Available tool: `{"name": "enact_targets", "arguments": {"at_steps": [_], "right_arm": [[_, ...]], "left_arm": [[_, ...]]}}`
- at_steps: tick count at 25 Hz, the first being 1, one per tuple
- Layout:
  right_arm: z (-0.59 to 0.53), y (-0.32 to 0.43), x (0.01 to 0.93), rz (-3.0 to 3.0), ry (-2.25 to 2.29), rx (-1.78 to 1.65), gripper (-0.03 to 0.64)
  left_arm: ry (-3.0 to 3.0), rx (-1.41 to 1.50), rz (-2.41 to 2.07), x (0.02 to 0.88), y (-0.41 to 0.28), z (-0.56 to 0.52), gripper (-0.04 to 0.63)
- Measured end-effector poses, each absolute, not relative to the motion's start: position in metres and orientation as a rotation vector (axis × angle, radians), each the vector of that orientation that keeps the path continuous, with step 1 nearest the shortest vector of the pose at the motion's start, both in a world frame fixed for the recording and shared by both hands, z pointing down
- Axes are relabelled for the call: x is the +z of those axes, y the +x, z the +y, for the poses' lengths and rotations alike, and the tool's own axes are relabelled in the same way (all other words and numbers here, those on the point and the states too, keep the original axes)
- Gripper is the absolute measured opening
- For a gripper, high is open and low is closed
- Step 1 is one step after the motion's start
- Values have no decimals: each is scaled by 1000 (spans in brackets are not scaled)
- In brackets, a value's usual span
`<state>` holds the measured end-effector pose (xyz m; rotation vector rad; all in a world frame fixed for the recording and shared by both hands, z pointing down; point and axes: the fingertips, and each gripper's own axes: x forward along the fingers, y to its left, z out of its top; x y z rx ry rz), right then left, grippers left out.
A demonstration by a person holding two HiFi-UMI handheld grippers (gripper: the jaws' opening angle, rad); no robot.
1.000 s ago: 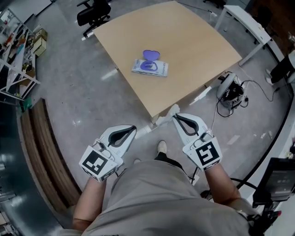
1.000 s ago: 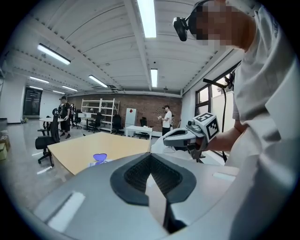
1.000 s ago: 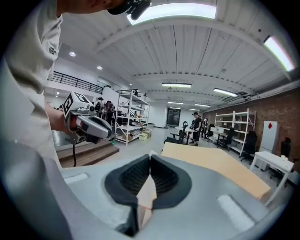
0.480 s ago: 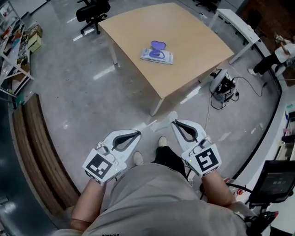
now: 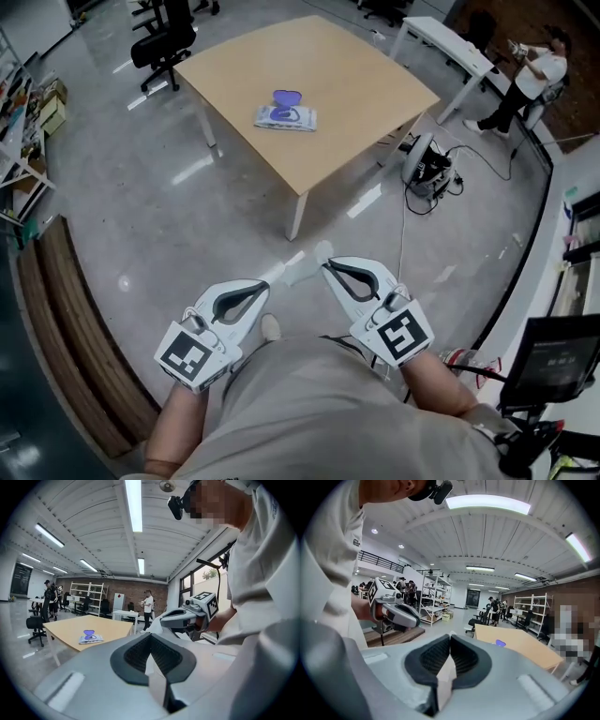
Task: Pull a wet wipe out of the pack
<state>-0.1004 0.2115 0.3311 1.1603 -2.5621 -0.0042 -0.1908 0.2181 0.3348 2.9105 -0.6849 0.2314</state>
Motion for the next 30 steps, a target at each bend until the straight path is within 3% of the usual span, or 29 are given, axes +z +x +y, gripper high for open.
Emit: {"name": "enact_targets", "arguments": {"at_steps": [15, 30], "right_arm": [[371, 44, 327, -2583, 1160, 21, 8], [425, 96, 356, -2556, 1128, 7, 6]], "left_arm": [[2892, 241, -665, 333, -38, 369, 6], [2864, 301, -630, 364, 16, 418, 6]]}}
